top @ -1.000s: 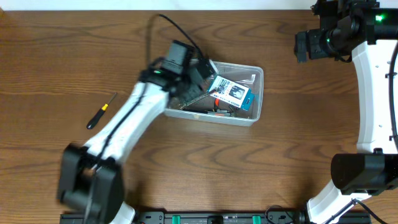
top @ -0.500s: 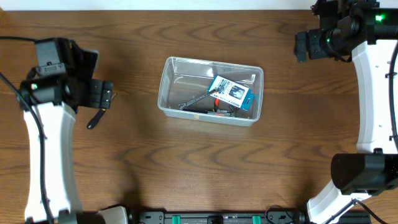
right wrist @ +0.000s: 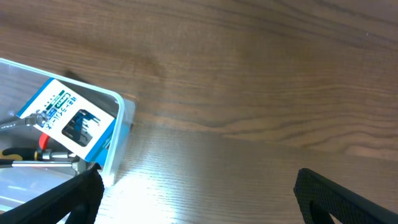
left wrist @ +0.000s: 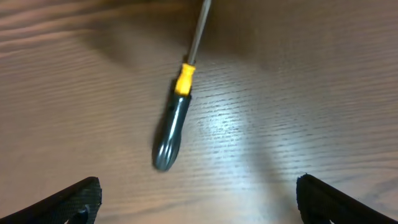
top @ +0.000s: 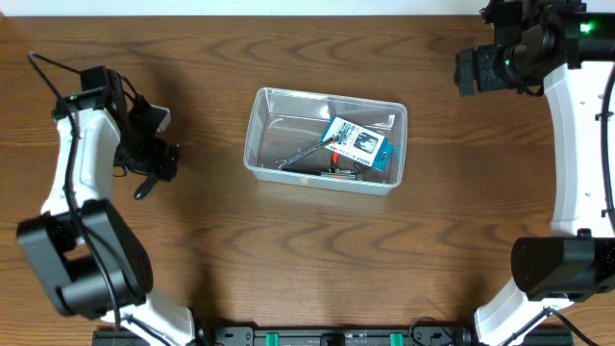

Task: Pack container
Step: 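Move the left gripper back over the small yellow-handled screwdriver, then lower the left gripper and grasp the yellow-handled screwdriver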

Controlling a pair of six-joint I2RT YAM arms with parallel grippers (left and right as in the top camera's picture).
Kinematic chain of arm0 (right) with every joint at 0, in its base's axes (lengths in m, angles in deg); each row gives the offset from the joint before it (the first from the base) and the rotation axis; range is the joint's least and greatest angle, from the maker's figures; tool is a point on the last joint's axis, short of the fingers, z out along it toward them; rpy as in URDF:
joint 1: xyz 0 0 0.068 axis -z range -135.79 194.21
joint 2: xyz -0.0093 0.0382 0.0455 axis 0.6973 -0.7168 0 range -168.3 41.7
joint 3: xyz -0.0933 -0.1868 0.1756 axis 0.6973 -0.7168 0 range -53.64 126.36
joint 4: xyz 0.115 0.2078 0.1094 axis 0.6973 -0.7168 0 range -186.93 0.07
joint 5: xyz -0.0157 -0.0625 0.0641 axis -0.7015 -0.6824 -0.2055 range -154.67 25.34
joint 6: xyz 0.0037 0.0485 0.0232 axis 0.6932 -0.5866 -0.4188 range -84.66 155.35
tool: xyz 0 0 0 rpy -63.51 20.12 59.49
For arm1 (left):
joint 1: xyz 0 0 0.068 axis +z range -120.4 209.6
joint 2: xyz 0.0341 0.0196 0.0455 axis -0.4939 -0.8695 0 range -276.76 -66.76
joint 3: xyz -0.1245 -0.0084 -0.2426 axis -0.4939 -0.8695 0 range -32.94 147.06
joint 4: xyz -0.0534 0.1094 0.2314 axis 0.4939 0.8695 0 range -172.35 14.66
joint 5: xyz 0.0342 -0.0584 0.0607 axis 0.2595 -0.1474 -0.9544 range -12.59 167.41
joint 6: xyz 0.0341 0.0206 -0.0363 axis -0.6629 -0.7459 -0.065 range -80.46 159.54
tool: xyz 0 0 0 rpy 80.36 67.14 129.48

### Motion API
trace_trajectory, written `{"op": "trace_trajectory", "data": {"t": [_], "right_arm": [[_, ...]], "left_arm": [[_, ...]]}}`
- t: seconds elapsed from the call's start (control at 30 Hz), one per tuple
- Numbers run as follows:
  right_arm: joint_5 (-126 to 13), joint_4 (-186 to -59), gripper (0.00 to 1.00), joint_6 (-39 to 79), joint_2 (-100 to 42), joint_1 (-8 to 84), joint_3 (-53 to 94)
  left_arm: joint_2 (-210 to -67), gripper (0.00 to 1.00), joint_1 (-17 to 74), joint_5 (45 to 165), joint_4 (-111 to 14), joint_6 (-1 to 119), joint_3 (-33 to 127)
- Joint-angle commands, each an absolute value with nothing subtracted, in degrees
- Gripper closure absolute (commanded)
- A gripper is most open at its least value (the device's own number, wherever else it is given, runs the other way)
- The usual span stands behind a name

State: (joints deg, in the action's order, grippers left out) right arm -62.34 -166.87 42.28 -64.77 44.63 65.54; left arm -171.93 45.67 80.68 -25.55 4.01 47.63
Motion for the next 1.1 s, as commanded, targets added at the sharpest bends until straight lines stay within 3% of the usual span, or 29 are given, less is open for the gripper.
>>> {"op": "trace_trajectory", "data": {"t": [0.0, 0.4, 1.07], "right_arm": [[-62.3, -167.0, 0.01, 43.6, -65.5, 45.3, 65.5], [-63.2, -167.4, 0.01, 44.2, -65.5, 47.4, 65.5], [-64.7, -167.0, 0.01, 45.3, -65.5, 47.4, 65.5]], "left_arm": [[-175.5, 0.03, 45.9, 81.4, -26.0, 0.5, 47.2], [-182.1, 0.03, 45.9, 81.4, -27.6, -7.0, 47.2], [-182.5, 0.06, 49.0, 81.2, -36.5, -7.2, 45.9]]}}
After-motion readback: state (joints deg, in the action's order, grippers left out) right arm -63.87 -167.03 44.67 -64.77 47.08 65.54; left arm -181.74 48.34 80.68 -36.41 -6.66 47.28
